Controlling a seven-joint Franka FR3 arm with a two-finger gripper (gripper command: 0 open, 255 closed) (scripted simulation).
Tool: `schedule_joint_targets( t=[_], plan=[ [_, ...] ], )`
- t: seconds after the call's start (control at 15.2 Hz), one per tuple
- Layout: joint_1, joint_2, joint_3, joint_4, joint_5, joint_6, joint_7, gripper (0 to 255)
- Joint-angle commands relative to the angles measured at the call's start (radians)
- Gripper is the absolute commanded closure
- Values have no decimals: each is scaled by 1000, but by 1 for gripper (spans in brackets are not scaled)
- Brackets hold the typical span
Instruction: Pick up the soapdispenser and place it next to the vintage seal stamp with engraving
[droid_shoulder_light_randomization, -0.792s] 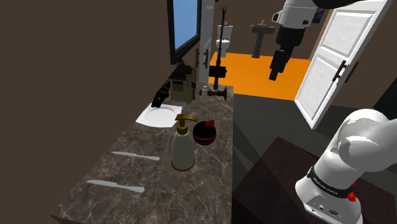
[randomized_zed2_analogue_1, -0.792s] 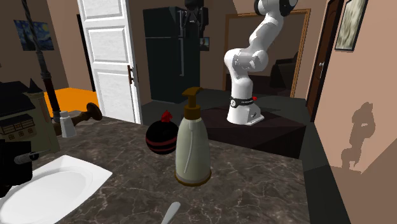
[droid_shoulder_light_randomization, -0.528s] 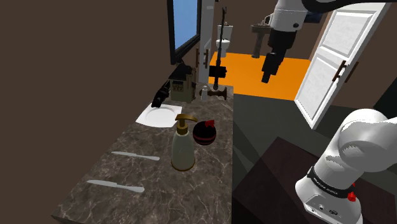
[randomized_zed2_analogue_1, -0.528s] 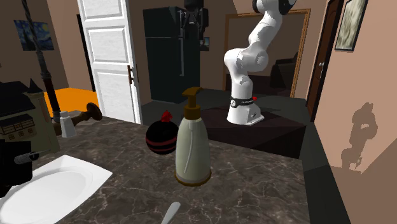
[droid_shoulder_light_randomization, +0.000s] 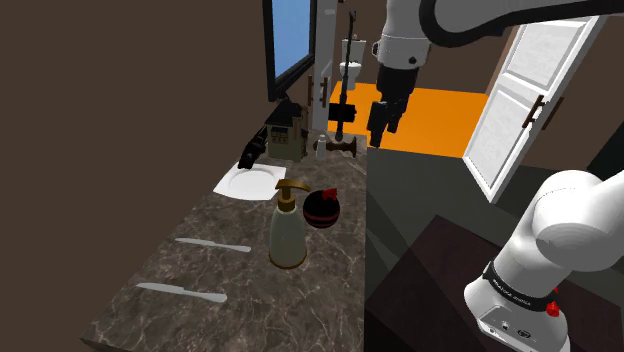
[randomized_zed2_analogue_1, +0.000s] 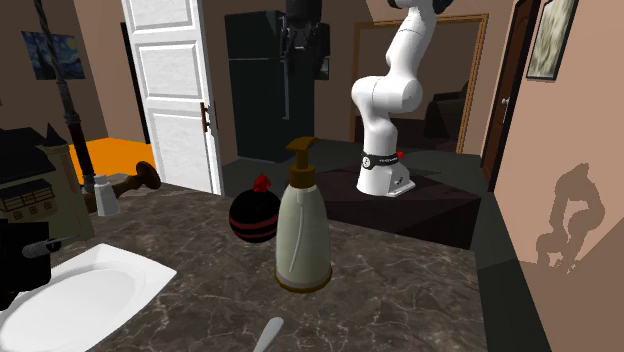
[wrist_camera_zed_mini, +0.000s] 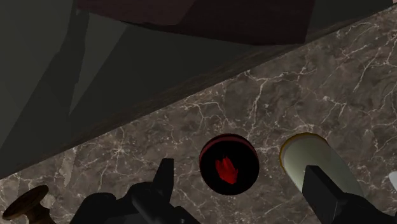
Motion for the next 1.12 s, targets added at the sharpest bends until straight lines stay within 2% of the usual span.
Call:
schedule_joint_targets(
  t=[0.0,0.53,1.06],
  plan=[
    [7,66,37,32,8,34,39,0],
    [27,329,166,186,-16,136,196,0],
    [68,635,262,420,-131,176,373,0]
  ],
)
